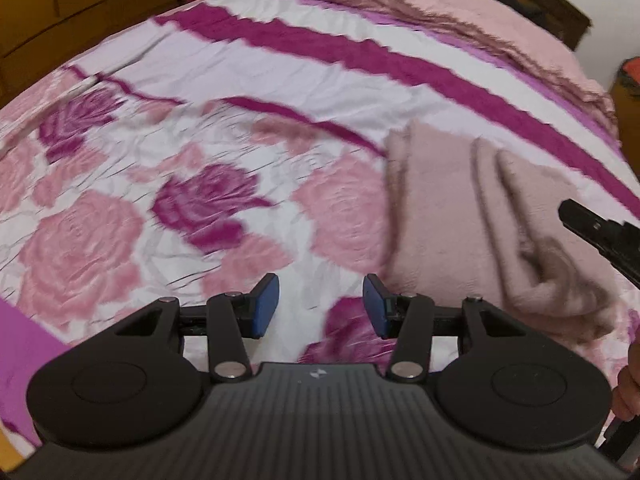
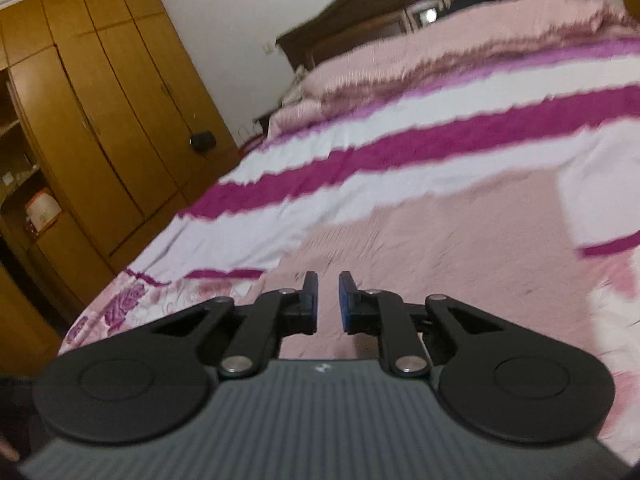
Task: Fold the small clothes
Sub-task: 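Fold the cardigan over onto itself with the right gripper and release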
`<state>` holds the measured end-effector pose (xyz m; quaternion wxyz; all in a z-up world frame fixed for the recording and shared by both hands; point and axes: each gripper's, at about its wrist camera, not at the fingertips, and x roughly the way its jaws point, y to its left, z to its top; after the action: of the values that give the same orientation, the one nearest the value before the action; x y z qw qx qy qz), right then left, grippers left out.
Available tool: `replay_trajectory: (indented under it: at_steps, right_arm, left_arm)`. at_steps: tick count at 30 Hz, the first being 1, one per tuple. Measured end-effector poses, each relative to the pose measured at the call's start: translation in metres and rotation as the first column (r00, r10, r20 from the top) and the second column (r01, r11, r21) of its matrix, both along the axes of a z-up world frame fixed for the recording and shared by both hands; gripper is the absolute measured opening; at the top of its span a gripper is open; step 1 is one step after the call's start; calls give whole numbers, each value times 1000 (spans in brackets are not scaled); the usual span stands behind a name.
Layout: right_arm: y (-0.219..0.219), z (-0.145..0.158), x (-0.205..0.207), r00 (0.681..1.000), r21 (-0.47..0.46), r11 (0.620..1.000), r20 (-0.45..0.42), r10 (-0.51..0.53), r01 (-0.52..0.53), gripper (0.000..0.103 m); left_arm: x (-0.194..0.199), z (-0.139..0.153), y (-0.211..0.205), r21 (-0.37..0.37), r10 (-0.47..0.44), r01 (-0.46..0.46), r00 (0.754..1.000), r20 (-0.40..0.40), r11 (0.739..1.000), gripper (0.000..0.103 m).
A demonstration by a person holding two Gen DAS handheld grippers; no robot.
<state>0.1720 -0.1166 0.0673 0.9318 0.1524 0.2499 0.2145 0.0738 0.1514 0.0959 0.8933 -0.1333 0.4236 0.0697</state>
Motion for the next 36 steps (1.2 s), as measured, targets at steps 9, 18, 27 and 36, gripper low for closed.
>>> replay_trajectory:
  at_steps: [9,18,27,36]
  right_arm:
    - [-66,-9,5,976,-15,976,-5,-216,215,54]
    - [-101,-41,12,948,-15,951,-79,-308,308,54]
    - [-107,-57,4,953,-10,954,-56,-299,299,54]
    - [-110,-65,1,959,12,959,-26,-282,282,54]
  left_arm:
    - [37,22,-52,-11,-140,141,988,63,990,55]
    - [95,11,-93,-63,-204,211,974,101,976,77]
    - [133,-23,-122,-143,-235,245,968,81,959,79]
    - [124,-31,-145,-87,-236,250,960,148,964,79]
